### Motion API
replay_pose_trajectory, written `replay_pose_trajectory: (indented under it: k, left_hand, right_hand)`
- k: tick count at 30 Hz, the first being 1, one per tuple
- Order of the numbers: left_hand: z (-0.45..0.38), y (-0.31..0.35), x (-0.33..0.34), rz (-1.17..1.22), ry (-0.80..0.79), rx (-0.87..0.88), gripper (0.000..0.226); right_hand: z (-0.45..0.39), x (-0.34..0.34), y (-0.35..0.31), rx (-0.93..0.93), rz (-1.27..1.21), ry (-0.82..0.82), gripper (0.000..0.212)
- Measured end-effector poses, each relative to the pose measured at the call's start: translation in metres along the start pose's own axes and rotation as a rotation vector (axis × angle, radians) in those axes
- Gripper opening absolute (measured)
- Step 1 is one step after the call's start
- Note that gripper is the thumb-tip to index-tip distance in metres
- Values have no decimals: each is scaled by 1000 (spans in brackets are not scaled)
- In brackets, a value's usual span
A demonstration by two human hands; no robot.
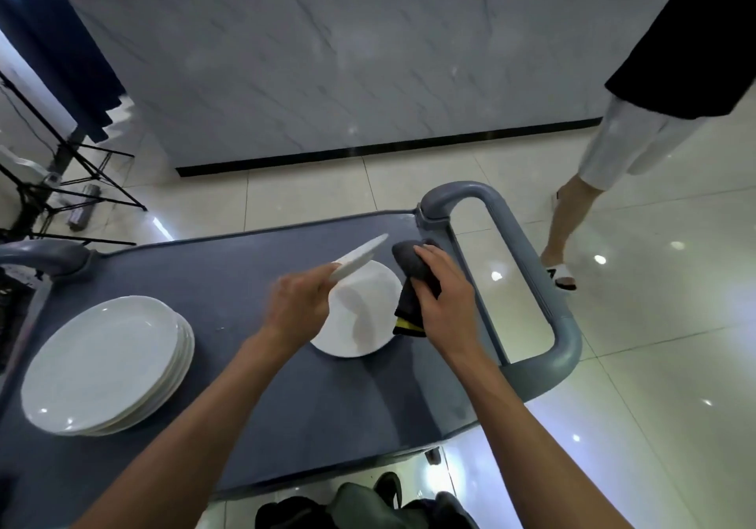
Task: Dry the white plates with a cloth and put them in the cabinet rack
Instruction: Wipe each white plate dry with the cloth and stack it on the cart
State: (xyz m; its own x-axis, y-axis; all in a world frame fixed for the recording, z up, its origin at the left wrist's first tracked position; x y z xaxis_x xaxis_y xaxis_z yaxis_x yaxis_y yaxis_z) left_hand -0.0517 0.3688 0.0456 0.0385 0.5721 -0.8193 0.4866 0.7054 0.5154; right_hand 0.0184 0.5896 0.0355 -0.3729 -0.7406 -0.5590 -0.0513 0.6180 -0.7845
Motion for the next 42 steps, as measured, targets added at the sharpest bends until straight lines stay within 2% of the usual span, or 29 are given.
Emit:
replay_pose_trajectory:
  k: [5, 15, 20, 27, 31, 42]
  left_hand:
    - [12, 12, 20, -191, 44, 210, 41]
    - [49, 5, 73, -296, -154, 373, 52]
    - [63, -4, 89, -289, -228, 347, 46]
    - [67, -8, 94, -258, -228, 318, 28]
    - [70, -9, 98, -254, -282, 263, 38]
    - [73, -14, 101, -249, -298, 203, 45]
  right_hand:
    - [7, -4, 8, 29, 4, 9, 43]
    - [16, 4, 11, 28, 8, -42, 40]
    - [21, 10, 14, 23, 7, -79, 40]
    - [31, 16, 23, 44, 49, -116, 40]
    - [36, 21, 26, 54, 53, -136, 41]
    - [48, 36, 28, 85, 63, -200, 43]
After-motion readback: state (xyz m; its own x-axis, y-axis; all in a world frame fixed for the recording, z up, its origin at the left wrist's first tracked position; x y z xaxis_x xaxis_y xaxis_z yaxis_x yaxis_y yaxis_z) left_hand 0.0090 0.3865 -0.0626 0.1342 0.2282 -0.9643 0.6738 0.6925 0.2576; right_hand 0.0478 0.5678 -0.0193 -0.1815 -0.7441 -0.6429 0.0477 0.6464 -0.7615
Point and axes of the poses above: each hand's wrist, its own z-axis away from the middle knuckle, its own x-axis out of the palm, y = z × x, the point moved 5 cm from there along -z, towards the middle knuckle, and after that the axes turned 4 degrees about -y, right-handed, at the moved point
